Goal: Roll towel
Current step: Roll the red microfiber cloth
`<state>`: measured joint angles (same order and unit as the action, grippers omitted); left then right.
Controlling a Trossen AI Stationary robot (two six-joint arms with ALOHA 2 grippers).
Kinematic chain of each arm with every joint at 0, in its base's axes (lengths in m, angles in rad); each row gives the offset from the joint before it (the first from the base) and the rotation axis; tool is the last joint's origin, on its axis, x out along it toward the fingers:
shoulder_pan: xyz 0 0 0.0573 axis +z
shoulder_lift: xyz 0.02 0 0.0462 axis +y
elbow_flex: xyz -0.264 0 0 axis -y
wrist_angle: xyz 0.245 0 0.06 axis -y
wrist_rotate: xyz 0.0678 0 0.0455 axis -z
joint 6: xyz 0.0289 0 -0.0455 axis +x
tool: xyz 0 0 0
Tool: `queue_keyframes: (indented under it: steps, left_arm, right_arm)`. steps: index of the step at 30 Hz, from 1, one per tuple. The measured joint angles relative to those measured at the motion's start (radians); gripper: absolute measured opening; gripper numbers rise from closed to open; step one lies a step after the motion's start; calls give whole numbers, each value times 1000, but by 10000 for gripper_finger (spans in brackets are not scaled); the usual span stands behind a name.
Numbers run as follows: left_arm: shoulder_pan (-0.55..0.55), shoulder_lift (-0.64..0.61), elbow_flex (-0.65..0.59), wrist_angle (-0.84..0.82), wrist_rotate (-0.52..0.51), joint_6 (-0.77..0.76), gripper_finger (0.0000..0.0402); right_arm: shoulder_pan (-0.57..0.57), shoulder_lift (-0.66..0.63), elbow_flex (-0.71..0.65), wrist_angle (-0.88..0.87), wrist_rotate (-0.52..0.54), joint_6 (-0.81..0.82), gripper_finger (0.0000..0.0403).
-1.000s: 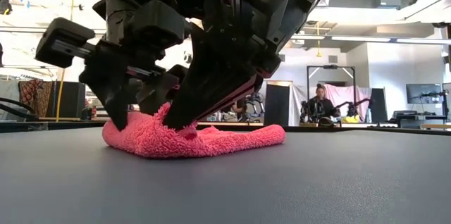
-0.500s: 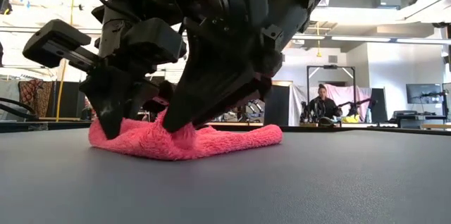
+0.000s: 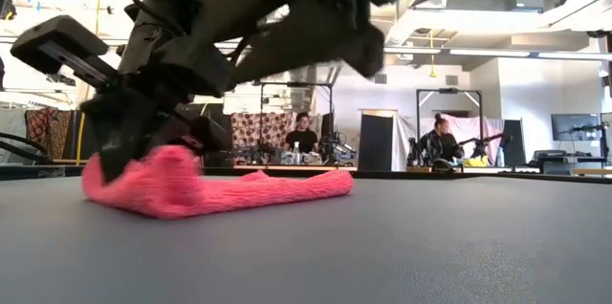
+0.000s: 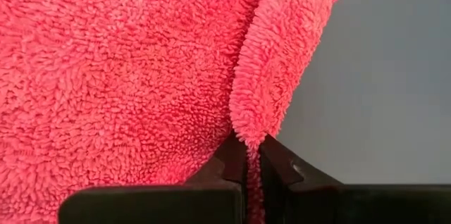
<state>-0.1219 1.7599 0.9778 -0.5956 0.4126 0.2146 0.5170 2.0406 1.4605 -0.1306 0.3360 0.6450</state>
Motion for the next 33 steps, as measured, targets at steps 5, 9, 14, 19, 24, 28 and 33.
queue_keyframes:
  steps: [5, 9, 14, 19, 24, 28, 33]
  left_arm:
    - [1, 0, 25, -30, -5, -2, 0]
    - [1, 1, 19, -41, -5, -7, 0]
    - [11, 1, -3, -43, -1, -18, 0]
    - [22, 1, -6, -42, 6, -27, 0]
    - [23, 1, -6, -42, 7, -29, 0]
    - [23, 1, -6, -43, 9, -32, 0]
    - [23, 1, -7, -44, 16, -32, 0]
  right_arm:
    - [-1, 80, 0, 141, 9, -189, 186]
    - [-28, 126, 14, 194, 30, -324, 186]
    - [-48, 177, 53, 236, 17, -455, 186]
    - [-56, 236, 112, 238, -23, -496, 186]
    - [-75, 285, 151, 196, -23, -462, 186]
    - [-76, 286, 158, 180, -15, -436, 180]
    - [-64, 278, 158, 141, 36, -421, 158]
